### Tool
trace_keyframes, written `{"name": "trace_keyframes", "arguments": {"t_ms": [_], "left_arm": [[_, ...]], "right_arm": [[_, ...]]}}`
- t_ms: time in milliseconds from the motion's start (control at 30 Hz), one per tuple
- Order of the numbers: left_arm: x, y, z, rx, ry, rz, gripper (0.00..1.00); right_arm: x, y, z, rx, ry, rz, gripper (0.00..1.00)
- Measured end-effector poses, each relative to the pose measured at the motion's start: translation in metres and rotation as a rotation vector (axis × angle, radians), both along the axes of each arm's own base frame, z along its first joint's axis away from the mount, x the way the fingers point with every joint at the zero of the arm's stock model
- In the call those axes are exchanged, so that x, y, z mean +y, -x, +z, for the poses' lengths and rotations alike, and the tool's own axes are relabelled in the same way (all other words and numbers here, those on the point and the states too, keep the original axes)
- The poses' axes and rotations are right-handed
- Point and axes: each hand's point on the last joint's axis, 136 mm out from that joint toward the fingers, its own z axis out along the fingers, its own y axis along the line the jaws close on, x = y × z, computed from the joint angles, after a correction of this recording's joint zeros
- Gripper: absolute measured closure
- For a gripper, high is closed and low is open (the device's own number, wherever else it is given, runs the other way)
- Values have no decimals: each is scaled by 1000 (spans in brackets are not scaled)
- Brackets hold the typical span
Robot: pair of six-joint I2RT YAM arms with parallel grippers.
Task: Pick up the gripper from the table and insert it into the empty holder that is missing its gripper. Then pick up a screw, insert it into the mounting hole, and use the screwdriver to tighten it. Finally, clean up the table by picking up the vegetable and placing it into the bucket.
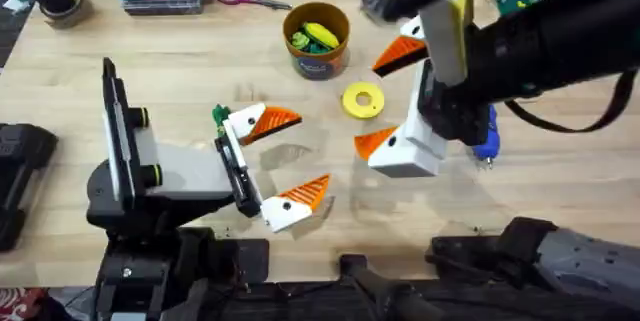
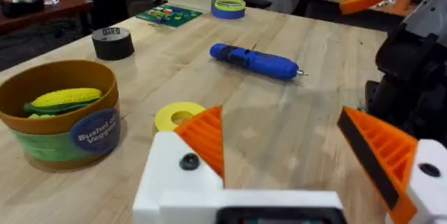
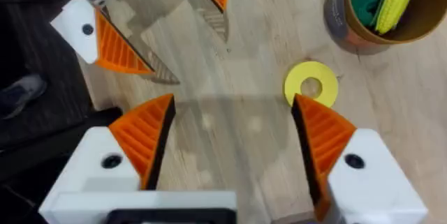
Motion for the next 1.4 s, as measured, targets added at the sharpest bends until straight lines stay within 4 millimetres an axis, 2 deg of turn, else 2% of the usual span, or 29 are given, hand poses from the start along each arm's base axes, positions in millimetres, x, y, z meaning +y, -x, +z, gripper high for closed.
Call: {"name": "trace_keyframes", "arguments": {"t_ms": [100,267,300,333,467,600,667,833,967,1133,1267,1400], "left_arm": [[0,0,0,1,1,0,25],[0,0,0,1,0,0,807],[0,0,0,-1,0,0,940],[0,0,0,-3,-1,0,984],[0,0,0,-3,-1,0,997],[0,0,0,-3,-1,0,997],[0,0,0,-3,-1,0,997],[0,0,0,-3,-1,0,997],[0,0,0,-3,-1,0,997],[0,0,0,-3,-1,0,997],[0,0,0,-3,-1,0,997],[0,0,0,-3,-1,0,997]], "right_arm": [[0,0,0,0,0,0,4],[0,0,0,0,0,-1,4],[0,0,0,0,0,0,4],[0,0,0,0,0,-1,4],[-6,-8,0,14,-2,-80,4],[-33,-33,-2,41,6,-300,4],[-55,-51,-3,52,4,-438,4],[-117,-82,-6,75,7,-738,4],[-165,-93,-8,81,23,-930,4],[-219,-96,-11,95,35,-1137,4],[-237,-96,-26,137,57,-1207,4],[-243,-105,-59,176,83,-1224,4]]}}
